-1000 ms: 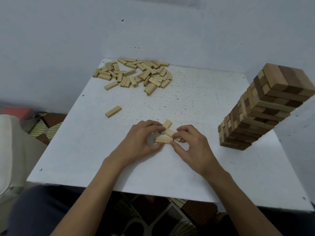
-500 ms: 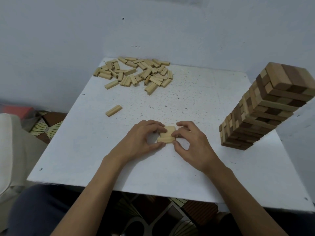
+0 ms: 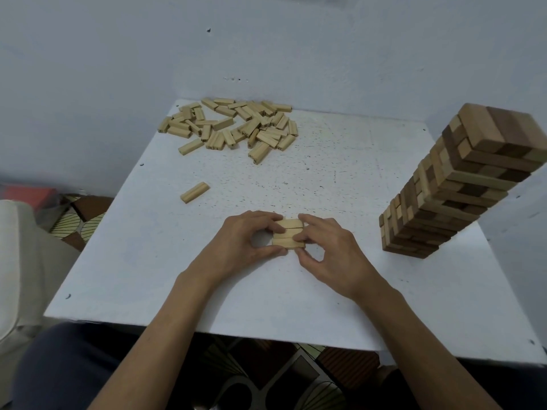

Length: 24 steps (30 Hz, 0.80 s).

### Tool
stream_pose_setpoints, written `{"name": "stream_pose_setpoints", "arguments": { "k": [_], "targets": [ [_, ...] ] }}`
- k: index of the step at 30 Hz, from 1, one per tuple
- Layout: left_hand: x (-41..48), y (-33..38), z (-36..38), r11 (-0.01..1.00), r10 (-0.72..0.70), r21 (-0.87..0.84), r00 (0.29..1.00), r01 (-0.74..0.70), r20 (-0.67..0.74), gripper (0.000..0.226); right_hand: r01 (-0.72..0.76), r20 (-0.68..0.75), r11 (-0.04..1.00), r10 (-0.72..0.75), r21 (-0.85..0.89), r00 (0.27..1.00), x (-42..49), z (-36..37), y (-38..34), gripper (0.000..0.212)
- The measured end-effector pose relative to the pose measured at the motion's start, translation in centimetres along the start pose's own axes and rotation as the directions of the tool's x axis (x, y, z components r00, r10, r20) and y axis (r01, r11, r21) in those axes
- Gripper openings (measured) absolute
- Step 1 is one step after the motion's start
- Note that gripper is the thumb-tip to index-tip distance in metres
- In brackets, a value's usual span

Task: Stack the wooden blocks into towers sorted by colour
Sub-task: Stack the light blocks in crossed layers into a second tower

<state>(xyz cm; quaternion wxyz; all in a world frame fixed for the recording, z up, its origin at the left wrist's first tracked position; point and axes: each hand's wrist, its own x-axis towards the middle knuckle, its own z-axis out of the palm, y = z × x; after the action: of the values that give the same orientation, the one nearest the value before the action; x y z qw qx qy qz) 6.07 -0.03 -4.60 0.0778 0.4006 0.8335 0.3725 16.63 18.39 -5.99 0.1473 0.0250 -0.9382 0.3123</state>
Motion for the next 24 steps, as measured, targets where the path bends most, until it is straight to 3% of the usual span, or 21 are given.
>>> {"name": "stream_pose_setpoints", "arguments": {
  "k": [11,24],
  "targets": [
    [0.2,-0.3,-1.5,0.996,0.007,0.090,0.996,-0.015,0.088,0.032,0.002,0.027,0.999,0.000,-0.052,1.000,0.8,0.2,-0.3,0.018],
    [-6.0,-6.5,-9.2,0.946,-0.247,0.175,0.956,0.273,-0.157,0.052,0.207,0.238,0.978,-0.203,0.011,0.950,9.7,6.9,-7.6,0.024]
  ]
}}
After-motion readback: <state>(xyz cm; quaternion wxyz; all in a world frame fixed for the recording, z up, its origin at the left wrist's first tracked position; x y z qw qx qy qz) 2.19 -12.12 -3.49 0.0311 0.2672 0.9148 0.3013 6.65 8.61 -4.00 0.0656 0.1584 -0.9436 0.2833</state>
